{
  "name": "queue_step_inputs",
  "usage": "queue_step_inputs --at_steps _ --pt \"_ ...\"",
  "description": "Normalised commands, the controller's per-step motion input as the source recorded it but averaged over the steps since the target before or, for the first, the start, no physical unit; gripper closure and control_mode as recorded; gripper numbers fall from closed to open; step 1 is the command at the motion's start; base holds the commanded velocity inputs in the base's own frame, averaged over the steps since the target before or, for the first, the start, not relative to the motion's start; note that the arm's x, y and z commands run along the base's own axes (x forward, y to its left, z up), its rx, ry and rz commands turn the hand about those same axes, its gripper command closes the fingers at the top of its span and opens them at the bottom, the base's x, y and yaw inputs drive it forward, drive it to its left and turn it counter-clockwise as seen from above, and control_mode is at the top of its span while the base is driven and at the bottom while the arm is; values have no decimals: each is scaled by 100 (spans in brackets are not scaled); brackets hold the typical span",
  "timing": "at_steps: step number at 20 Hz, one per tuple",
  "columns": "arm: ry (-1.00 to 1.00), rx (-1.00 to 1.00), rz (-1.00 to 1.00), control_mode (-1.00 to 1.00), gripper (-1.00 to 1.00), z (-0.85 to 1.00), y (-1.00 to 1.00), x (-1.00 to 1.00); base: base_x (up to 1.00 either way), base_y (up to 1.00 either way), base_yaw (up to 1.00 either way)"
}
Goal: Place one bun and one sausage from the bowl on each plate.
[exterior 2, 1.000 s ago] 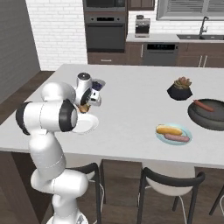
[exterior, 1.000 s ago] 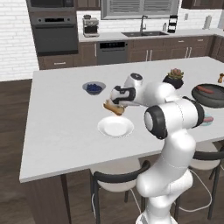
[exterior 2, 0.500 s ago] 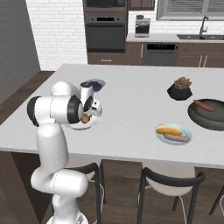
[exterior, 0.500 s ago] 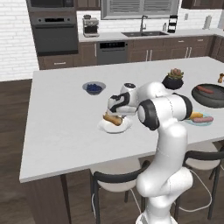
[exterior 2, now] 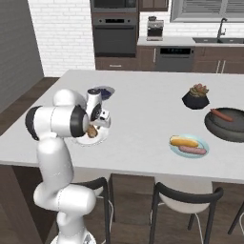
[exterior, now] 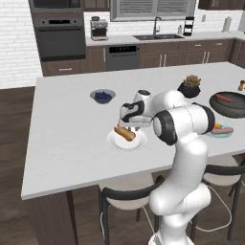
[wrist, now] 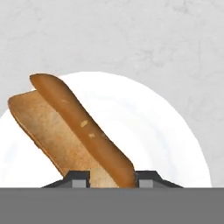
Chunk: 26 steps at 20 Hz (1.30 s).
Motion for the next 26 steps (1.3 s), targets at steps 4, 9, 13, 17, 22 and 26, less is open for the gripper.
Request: queue_step_inputs --at_steps 4,9,13,17,22,26 --pt "-6 2 0 -100 -100 16 -7 -71 0 0 0" --pt "-19 9 -3 -100 -100 91 -24 -52 0 0 0" --pt "-27 -2 -1 -100 -100 99 -30 -65 0 0 0" --pt "-7 -5 0 100 -100 49 -2 -31 -12 -4 0" --pt "0 0 0 100 -100 0 0 0 -17 -91 -7" --pt "0 0 0 100 -100 0 0 0 5 -100 -7"
